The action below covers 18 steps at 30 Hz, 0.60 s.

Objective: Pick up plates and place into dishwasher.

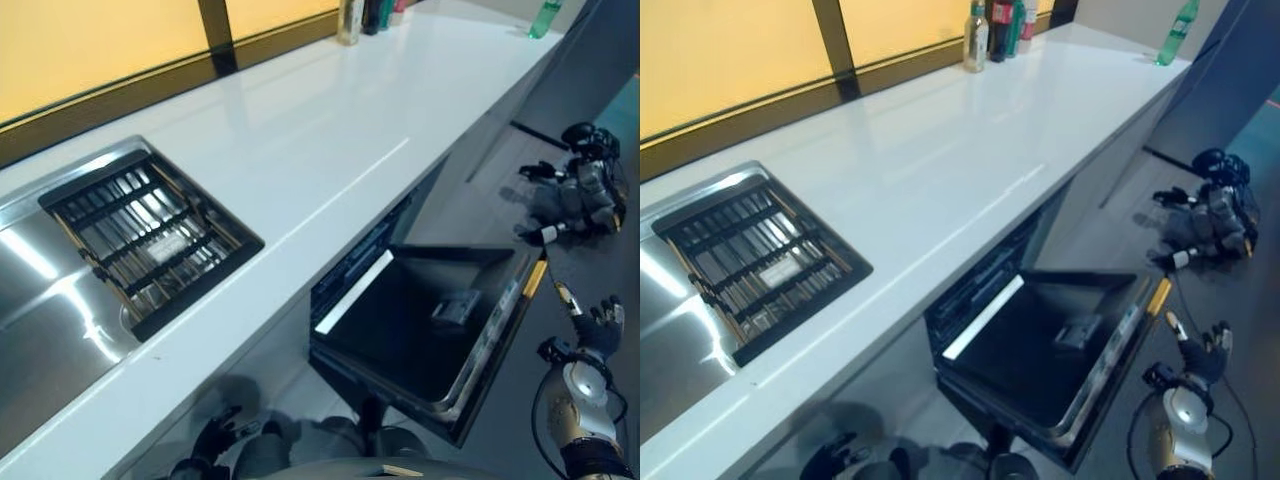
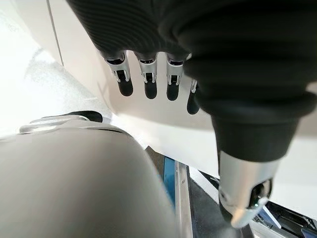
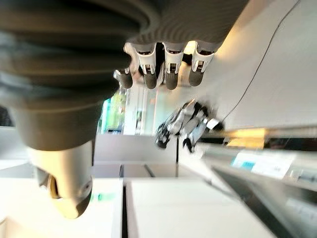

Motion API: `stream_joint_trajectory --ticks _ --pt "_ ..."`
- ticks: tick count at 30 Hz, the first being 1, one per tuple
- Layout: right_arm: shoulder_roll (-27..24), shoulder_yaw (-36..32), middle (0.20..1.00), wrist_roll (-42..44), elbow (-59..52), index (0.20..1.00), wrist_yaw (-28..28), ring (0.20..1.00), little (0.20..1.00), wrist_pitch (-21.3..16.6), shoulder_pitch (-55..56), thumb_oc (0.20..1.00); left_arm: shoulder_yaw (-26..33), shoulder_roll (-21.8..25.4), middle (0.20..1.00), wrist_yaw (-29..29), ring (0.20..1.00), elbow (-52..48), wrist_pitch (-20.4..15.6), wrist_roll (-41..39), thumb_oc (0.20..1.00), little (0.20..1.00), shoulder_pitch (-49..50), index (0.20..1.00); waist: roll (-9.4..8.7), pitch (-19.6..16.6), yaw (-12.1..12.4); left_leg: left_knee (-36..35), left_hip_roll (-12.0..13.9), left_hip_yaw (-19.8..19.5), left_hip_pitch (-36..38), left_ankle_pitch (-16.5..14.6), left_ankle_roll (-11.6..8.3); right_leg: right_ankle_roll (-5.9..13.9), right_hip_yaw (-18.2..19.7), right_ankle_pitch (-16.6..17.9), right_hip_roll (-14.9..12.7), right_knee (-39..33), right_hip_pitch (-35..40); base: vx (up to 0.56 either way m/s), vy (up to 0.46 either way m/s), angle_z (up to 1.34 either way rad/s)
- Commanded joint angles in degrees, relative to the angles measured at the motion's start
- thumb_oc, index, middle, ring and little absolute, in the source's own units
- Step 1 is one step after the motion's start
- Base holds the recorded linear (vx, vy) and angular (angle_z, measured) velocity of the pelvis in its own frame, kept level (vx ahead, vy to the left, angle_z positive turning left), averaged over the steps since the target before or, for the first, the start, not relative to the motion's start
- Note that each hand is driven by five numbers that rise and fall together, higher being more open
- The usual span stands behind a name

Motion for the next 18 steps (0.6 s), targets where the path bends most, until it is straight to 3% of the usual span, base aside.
stream_joint_trajectory --ticks 1,8,11,13,16,17,18 --pt "-2.1 -2.2 1.000 4.8 0.2 1.000 -3.1 1.000 1.000 -5.5 -5.7 1.000 1.8 2.0 1.000 1.2 1.000 -2.5 -3.0 -1.5 1.000 1.000 -3.2 1.000 0.26 6.7 -0.7 7.7 0.8 -2.4 -6.9 -2.3 3.04 1.03 0.7 -6.2 0.3 7.3 1.2 -0.17 -0.053 -0.04" --pt "-3.2 -2.6 1.000 9.3 5.7 1.000 -5.1 1.000 1.000 -5.6 -8.2 1.000 0.1 2.4 1.000 2.1 1.000 -4.0 -2.3 -3.2 1.000 1.000 -4.3 1.000 2.57 11.4 -0.2 14.9 1.1 -4.7 -14.8 -2.7 2.74 -1.47 -0.1 -8.1 0.9 15.1 -5.6 -0.11 -0.011 0.00" --pt "-3.4 -3.1 1.000 14.2 9.8 1.000 -3.4 1.000 1.000 -5.2 -8.8 1.000 -0.5 2.2 1.000 1.8 1.000 -3.4 -2.6 -3.7 1.000 1.000 -4.3 1.000 3.55 12.5 0.0 17.5 0.8 -5.6 -16.5 -3.3 2.67 -2.34 -0.2 -9.1 1.1 17.5 -7.2 0.00 0.005 -0.02" --pt "-3.8 -3.9 1.000 18.7 14.0 1.000 0.8 1.000 1.000 -4.2 -9.4 1.000 -1.2 1.8 1.000 1.5 1.000 -3.0 -2.9 -3.8 1.000 1.000 -4.1 1.000 4.34 13.0 0.2 18.5 0.6 -6.4 -17.2 -2.9 2.43 -2.85 -0.1 -9.4 1.2 18.5 -7.8 0.03 0.008 -0.01" --pt "-3.2 -4.0 1.000 29.5 19.1 1.000 13.7 1.000 1.000 -0.2 -10.5 1.000 -2.3 1.3 1.000 1.3 1.000 -2.9 -3.4 -3.3 1.000 1.000 -4.0 1.000 5.23 13.6 0.6 19.2 0.2 -6.9 -17.7 -2.1 2.16 -3.43 -0.2 -9.9 1.2 19.6 -8.2 0.05 -0.007 -0.05" --pt "-3.1 -3.8 1.000 30.4 19.4 1.000 15.3 1.000 1.000 0.2 -10.7 1.000 -2.5 1.3 1.000 1.1 1.000 -2.9 -3.4 -3.3 1.000 1.000 -4.0 1.000 5.35 13.6 0.7 19.2 0.1 -6.9 -17.7 -2.0 2.13 -3.49 -0.2 -10.0 1.2 19.8 -8.3 0.03 -0.012 0.01" --pt "-2.8 -3.1 1.000 33.9 20.0 1.000 20.9 1.000 1.000 3.0 -11.2 1.000 -2.9 1.5 1.000 0.8 1.000 -3.3 -3.5 -3.3 1.000 1.000 -4.1 1.000 5.67 13.9 0.8 19.3 -0.1 -7.1 -18.0 -1.5 2.02 -3.67 -0.2 -10.1 1.2 20.1 -8.6 0.00 0.000 0.00"
